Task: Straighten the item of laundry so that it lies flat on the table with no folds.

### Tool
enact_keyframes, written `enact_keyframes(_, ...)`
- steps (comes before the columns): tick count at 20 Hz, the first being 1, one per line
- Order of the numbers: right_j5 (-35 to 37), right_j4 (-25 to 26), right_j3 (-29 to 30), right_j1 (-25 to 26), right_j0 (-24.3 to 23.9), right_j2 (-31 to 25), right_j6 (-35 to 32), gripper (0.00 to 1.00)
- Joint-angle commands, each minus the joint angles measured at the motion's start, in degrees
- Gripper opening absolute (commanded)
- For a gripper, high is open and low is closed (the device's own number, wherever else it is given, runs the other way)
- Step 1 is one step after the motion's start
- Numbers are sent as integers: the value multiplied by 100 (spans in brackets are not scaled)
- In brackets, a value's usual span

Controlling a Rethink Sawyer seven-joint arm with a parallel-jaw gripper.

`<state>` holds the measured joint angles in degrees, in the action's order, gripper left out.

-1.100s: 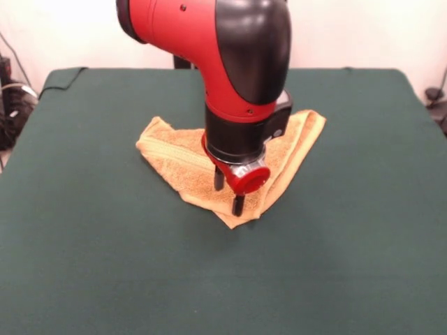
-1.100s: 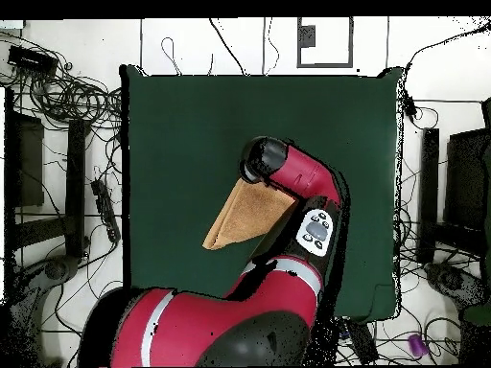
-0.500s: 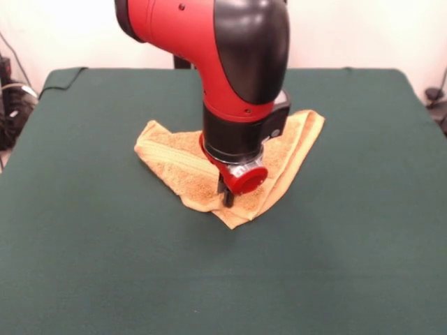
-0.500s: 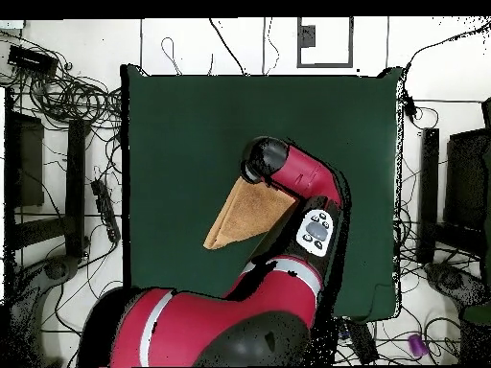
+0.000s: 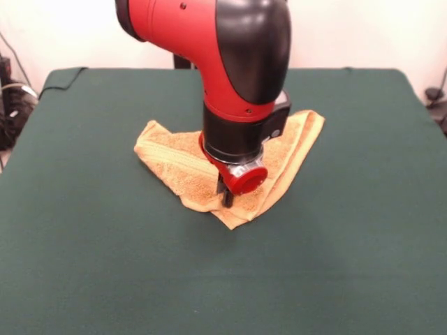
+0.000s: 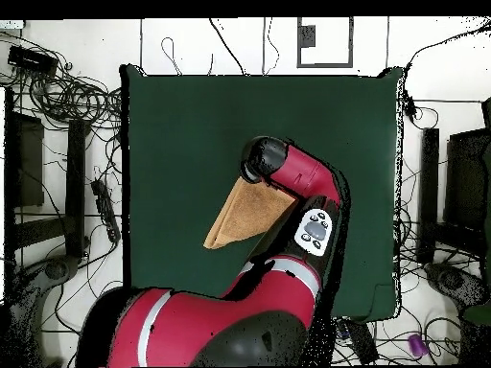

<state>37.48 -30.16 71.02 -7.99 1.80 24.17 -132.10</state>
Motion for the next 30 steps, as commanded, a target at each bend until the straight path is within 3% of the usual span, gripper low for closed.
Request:
enact_keyframes(1, 23, -206, 96, -89, 116, -509, -1302, 0)
enact_keyframes(7, 1246, 166, 560, -1151, -16, -252, -694, 0)
enact_keyframes(11, 1561, 241, 800, -1496, -33, -231, -594, 0)
enact_keyframes(30, 938, 371, 2350, -2522, 88, -362, -704, 0)
